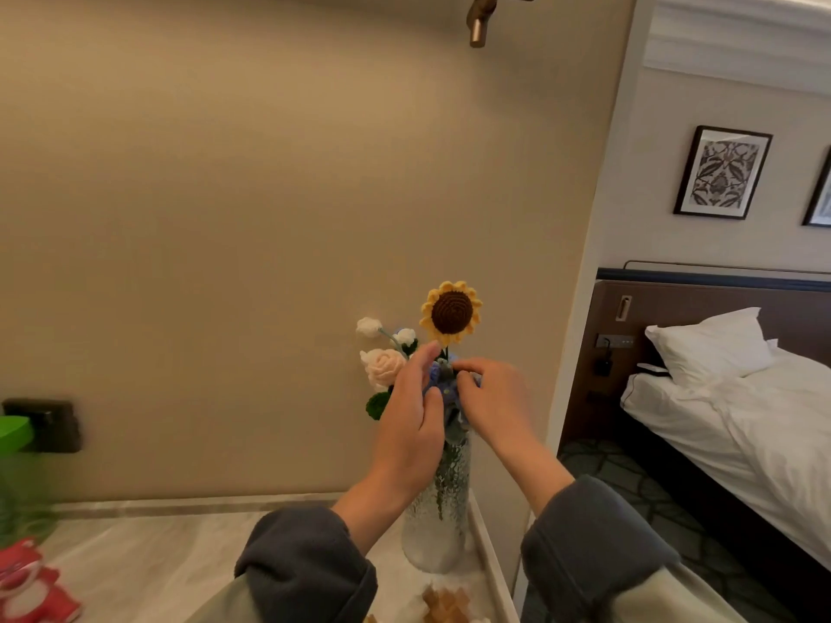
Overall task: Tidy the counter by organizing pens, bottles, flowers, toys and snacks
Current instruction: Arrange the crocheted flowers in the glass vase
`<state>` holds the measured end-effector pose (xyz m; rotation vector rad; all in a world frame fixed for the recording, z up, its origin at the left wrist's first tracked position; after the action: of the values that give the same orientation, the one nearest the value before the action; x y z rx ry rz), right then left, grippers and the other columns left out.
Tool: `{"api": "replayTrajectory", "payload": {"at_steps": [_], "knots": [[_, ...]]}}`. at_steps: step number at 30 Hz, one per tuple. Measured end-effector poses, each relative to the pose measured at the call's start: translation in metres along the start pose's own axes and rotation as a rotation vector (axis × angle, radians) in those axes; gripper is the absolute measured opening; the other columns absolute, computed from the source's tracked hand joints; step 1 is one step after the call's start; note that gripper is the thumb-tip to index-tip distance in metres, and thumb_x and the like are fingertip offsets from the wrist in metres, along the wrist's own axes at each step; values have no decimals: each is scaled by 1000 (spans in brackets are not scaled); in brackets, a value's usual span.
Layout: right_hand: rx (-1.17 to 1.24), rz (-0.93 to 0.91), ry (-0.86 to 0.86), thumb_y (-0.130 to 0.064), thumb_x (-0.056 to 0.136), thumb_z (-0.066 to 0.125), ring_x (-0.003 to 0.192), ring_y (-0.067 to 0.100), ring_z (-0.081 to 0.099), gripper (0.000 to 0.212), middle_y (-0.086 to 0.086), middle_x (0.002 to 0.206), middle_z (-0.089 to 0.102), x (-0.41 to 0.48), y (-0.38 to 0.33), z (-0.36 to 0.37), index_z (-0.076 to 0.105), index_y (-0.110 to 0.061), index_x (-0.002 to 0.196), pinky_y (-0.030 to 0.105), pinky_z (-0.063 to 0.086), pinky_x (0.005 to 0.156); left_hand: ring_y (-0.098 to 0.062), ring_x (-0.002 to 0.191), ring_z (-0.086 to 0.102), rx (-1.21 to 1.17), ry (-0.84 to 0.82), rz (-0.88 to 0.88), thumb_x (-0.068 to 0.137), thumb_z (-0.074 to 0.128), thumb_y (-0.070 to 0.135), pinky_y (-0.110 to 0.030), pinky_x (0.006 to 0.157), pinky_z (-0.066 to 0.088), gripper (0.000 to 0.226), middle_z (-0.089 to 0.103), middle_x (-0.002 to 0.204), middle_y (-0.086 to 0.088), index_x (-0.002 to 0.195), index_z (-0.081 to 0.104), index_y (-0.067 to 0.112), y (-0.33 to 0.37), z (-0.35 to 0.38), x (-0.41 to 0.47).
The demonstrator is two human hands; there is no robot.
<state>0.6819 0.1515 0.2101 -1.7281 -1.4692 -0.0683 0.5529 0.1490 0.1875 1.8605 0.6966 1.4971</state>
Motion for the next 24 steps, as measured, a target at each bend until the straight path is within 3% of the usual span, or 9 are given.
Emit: {"api": "replayTrajectory", "payload": {"at_steps": [2, 5, 8, 11, 19, 24], "knots": [[92, -58, 118, -17, 91, 50, 101, 12, 58, 27, -10, 102, 70, -16, -6, -7, 72, -31, 98, 42, 49, 87, 3, 127, 43, -48, 39, 31, 98, 38, 7, -14, 105, 35, 43, 49, 136, 12, 135, 42, 28, 4, -7, -10], [271, -128, 272, -7, 84, 51, 79, 9, 56, 26, -13, 77, 63, -44, -16, -12, 65, -26, 73, 41, 49, 70, -3, 117, 54, -69, 135, 48, 96, 39, 7, -18, 98, 43, 38, 59, 119, 14, 122, 52, 32, 5, -24, -26], [367, -201, 298, -6, 80, 49, 70, 5, 54, 25, -14, 68, 59, -69, -28, 0, 61, -24, 68, 33, 46, 61, -9, 105, 60, -63, 215, 1, 97, 42, 4, -30, 91, 50, 33, 62, 106, 13, 118, 55, 26, -4, -43, -39], [415, -248, 232, -4, 80, 50, 74, 4, 54, 23, -14, 71, 59, -85, -40, 23, 62, -21, 71, 27, 46, 63, -11, 93, 62, -60, 263, -72, 96, 43, 3, -37, 83, 52, 31, 63, 99, 13, 112, 56, 26, -15, -64, -52], [548, -282, -50, -4, 80, 50, 73, 3, 56, 24, -17, 74, 59, -127, -90, 105, 63, -23, 75, 21, 44, 62, -9, 81, 64, -33, 449, -305, 92, 44, 1, -28, 72, 55, 34, 64, 97, 5, 104, 56, 30, -53, -146, -100], [601, -175, -276, -3, 84, 52, 70, 7, 57, 32, -16, 74, 62, -154, -126, 177, 61, -32, 72, 32, 49, 60, -16, 85, 65, -5, 574, -409, 90, 43, -4, -22, 70, 53, 35, 65, 96, 0, 104, 57, 25, -77, -214, -139]]}}
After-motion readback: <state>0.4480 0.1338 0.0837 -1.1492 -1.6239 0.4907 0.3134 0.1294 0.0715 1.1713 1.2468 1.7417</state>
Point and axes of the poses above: each hand's wrist, its own x-axis towards the middle knuckle, its own z-axis out of the palm, y = z × x, the point moved 6 cm from there along x, towards the middle knuckle
